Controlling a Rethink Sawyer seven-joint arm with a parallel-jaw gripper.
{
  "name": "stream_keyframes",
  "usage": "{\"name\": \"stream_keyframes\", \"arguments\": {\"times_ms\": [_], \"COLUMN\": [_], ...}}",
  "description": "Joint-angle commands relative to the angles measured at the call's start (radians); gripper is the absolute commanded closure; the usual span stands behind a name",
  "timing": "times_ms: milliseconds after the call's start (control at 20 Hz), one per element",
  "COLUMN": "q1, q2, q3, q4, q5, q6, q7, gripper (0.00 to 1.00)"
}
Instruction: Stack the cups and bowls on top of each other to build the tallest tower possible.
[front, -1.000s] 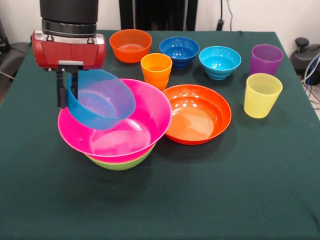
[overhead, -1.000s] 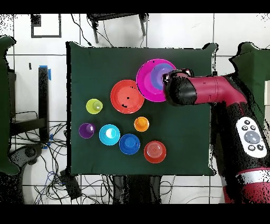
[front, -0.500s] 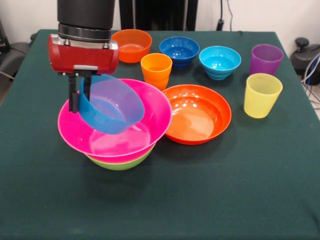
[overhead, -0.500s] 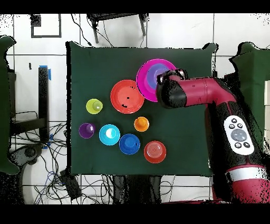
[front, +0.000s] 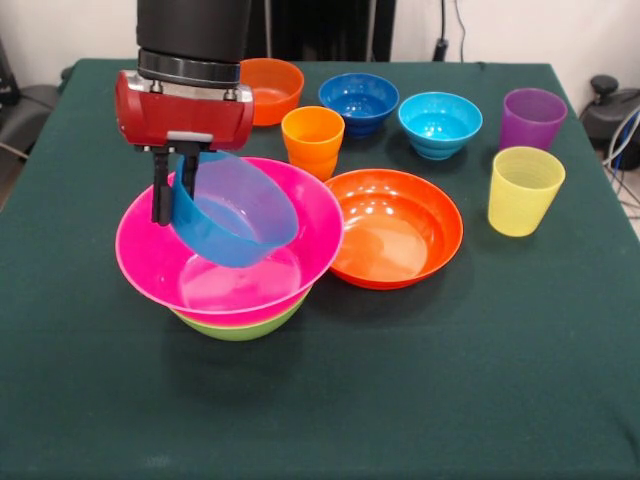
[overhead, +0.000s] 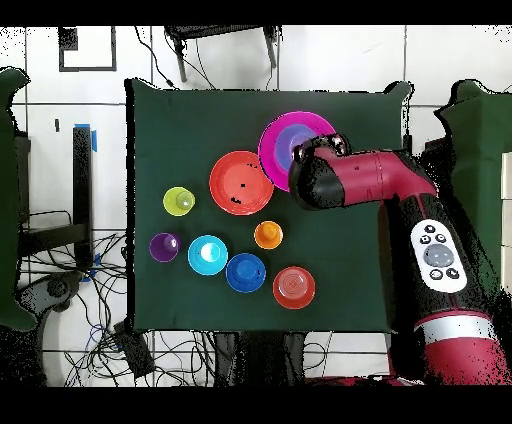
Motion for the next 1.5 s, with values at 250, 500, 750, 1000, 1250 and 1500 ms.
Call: {"name": "stream_keyframes", "arguments": {"times_ms": [250, 500, 750, 1000, 1250, 1500], "q1": [0.035, 0.022, 0.021, 0.022, 0.028, 0.038], "q2": [0.025, 0.029, 0.027, 0.032, 0.032, 0.031], "q3": [-0.054, -0.048, -0.046, -0.047, -0.050, -0.059], "q4": [0.046, 0.062, 0.061, 0.054, 0.049, 0.048], "q5": [0.001, 0.006, 0.017, 0.021, 0.022, 0.024], "q6": [-0.054, -0.107, -0.095, -0.093, -0.079, -0.061], "q7": [0.132, 0.135, 0.109, 0.092, 0.087, 0.085], "gripper": [1.00, 1.00, 1.00, 0.00, 0.00, 0.00]}}
